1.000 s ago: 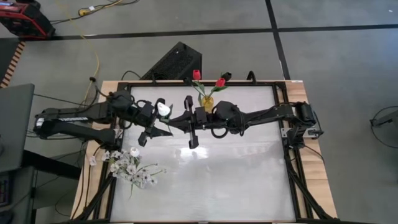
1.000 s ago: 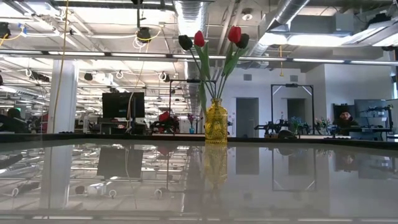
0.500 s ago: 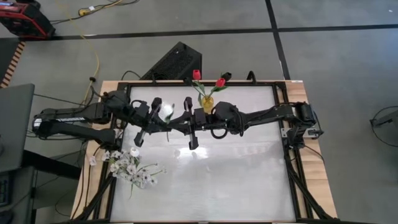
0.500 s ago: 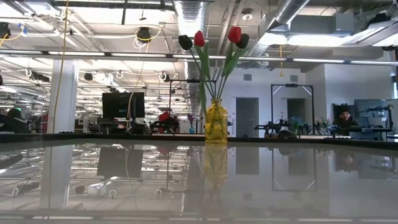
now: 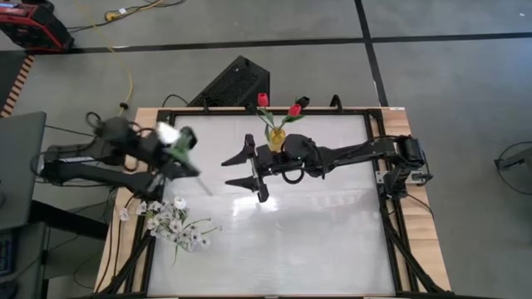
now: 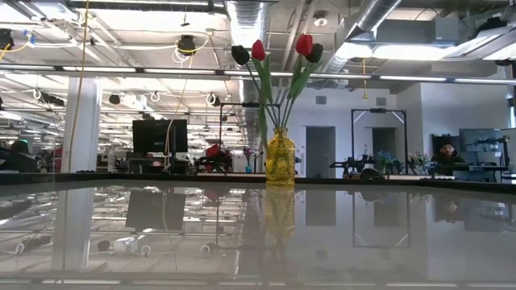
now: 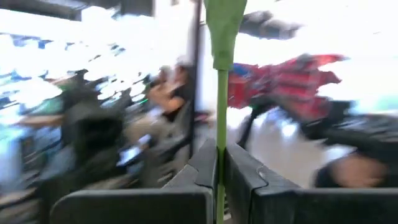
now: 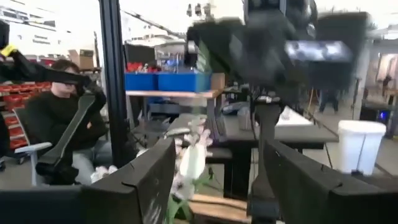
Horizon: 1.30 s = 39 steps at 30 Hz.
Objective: Sort flowers into vase by color
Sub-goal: Put the white flower into the transparent vase
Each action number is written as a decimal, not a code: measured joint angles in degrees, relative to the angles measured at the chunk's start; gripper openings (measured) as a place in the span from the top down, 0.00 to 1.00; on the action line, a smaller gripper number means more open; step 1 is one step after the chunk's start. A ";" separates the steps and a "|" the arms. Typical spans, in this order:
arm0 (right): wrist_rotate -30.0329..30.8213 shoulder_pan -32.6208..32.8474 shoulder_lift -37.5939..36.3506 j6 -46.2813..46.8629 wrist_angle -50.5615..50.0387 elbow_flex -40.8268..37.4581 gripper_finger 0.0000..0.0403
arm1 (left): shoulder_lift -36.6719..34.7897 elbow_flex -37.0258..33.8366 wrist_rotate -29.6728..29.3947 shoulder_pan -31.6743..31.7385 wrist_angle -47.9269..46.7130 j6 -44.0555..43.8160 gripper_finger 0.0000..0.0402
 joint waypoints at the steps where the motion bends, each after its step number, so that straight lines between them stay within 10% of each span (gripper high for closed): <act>1: -0.04 0.00 0.00 0.13 -0.51 0.00 0.33 | -0.61 0.00 0.99 -1.56 1.13 -1.01 1.00; 16: -0.05 -0.25 -0.09 2.62 -6.15 0.00 0.33 | 0.29 -2.37 -4.97 -35.11 2.15 4.24 1.00; 22: -0.06 -0.13 -0.09 2.65 -9.40 0.00 0.33 | -0.35 -2.99 -17.21 -47.81 -3.71 8.38 1.00; 29: -0.06 -0.13 -0.09 2.60 -9.40 0.00 0.33 | -2.01 -3.02 -36.08 -55.22 -11.30 10.01 1.00; 39: -0.06 0.04 -0.09 2.47 -11.11 -0.37 0.33 | -1.97 -3.02 -38.66 -61.00 -14.75 9.57 1.00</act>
